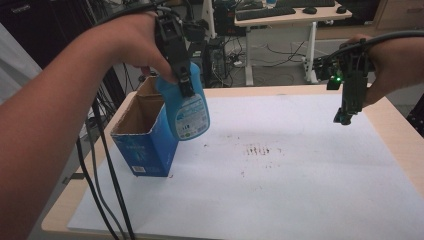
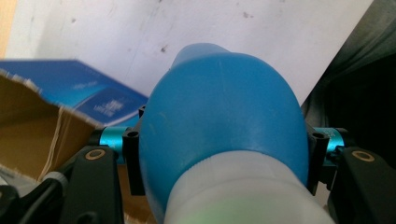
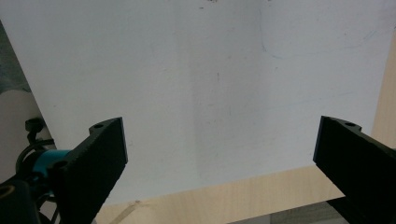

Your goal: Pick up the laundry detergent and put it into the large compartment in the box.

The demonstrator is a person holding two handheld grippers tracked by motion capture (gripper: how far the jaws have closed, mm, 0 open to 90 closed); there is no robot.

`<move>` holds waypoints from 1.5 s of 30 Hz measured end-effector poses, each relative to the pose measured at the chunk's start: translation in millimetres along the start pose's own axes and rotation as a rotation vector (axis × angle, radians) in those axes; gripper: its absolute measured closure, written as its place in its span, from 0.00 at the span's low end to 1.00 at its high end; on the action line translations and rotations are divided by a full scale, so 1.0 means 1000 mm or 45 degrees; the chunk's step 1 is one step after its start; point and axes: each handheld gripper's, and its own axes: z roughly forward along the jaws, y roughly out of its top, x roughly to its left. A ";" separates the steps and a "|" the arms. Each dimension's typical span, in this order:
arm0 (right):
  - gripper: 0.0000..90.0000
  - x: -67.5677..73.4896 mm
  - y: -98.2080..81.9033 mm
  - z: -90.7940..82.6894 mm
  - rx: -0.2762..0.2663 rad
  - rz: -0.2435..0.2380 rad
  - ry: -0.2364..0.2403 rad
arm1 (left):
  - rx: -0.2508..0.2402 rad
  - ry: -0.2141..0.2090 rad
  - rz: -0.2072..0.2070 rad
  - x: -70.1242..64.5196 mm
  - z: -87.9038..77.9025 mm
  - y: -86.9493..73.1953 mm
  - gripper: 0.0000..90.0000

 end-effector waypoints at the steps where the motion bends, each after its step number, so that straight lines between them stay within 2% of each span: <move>1: 0.02 0.000 0.000 0.000 -0.003 -0.003 0.000 | -0.005 0.000 -0.008 0.004 -0.004 -0.003 0.42; 9: 0.02 -0.003 0.000 0.001 0.009 0.010 0.003 | -0.030 0.010 -0.130 0.030 -0.029 -0.024 0.42; 12: 0.02 -0.004 0.001 0.002 0.005 0.013 0.004 | -0.031 0.019 -0.196 0.037 -0.035 -0.031 0.42; 16: 0.02 -0.005 0.003 0.003 0.005 0.005 0.008 | -0.055 0.005 -0.263 0.047 -0.038 -0.040 0.42; 21: 0.02 -0.007 0.003 0.005 0.017 0.005 0.015 | -0.041 0.006 -0.318 0.061 -0.038 -0.052 0.42; 27: 0.02 -0.007 0.005 0.005 0.018 0.011 0.019 | -0.034 0.006 -0.412 0.075 -0.038 -0.065 0.42; 35: 0.02 -0.008 0.003 0.005 0.020 0.023 0.018 | 0.004 0.008 -0.462 0.090 -0.031 -0.076 0.42; 40: 0.02 -0.009 0.001 0.005 0.019 0.035 0.014 | 0.023 -0.003 -0.481 0.097 -0.015 -0.080 0.42; 45: 0.02 -0.009 0.000 0.004 0.018 0.033 0.014 | 0.037 -0.027 -0.469 0.102 0.003 -0.081 0.42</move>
